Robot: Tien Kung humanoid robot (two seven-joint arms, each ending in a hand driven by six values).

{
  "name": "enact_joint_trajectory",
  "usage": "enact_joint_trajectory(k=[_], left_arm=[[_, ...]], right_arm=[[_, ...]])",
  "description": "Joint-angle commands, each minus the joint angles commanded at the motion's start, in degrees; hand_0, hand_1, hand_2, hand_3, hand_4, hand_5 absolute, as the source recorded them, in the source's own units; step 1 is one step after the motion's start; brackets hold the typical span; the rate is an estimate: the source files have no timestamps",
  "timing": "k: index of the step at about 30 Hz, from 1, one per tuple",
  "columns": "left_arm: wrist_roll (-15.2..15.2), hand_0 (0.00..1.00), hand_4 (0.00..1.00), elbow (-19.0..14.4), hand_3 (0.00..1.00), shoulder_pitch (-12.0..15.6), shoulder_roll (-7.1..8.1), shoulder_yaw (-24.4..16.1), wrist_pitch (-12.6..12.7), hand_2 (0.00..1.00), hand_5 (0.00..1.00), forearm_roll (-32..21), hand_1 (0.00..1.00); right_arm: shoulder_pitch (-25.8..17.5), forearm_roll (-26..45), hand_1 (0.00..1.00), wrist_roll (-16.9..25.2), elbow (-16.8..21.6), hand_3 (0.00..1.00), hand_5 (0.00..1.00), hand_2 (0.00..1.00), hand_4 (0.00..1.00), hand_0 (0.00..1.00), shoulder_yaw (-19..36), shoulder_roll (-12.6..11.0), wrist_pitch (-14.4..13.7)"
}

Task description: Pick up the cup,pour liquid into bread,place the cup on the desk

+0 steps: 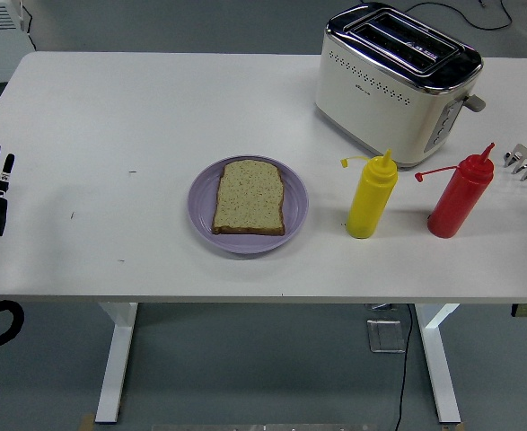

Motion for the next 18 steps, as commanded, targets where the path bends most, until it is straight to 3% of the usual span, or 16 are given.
enact_joint_trajectory(k=[1, 6, 7, 18], left_arm=[[0.0, 0.797, 0.522, 0.0, 0.723, 0.0, 0.0, 0.0, 0.0, 0.816, 0.998, 0.0, 0.786], [0.0, 0.797, 0.522, 0.0, 0.723, 0.0, -0.03, -0.1, 0.0, 0.816, 0.998, 0.0, 0.786], [0.0, 0.795, 0.521, 0.0, 0.723, 0.0, -0.04, -0.1, 0.0, 0.816, 0.998, 0.0, 0.785], [0.0, 0.797, 0.521, -0.1, 0.723, -0.3, -0.01, -0.5, 0.0, 0.816, 0.998, 0.0, 0.785]], right_arm=[[0.2, 0.3, 0.719, -0.3, -0.3, 0.759, 0.302, 0.749, 0.653, 0.788, 0.3, 0.2, 0.2], [1.0, 1.2, 0.719, -1.3, -1.0, 0.759, 0.302, 0.749, 0.653, 0.788, 1.2, 0.4, 0.2], [1.0, 1.2, 0.702, -1.4, -1.0, 0.731, 0.363, 0.725, 0.597, 0.77, 1.2, 0.4, 0.1], [1.4, 1.0, 0.7, -1.5, -1.4, 0.732, 0.378, 0.727, 0.577, 0.767, 1.2, 0.9, -0.3]])
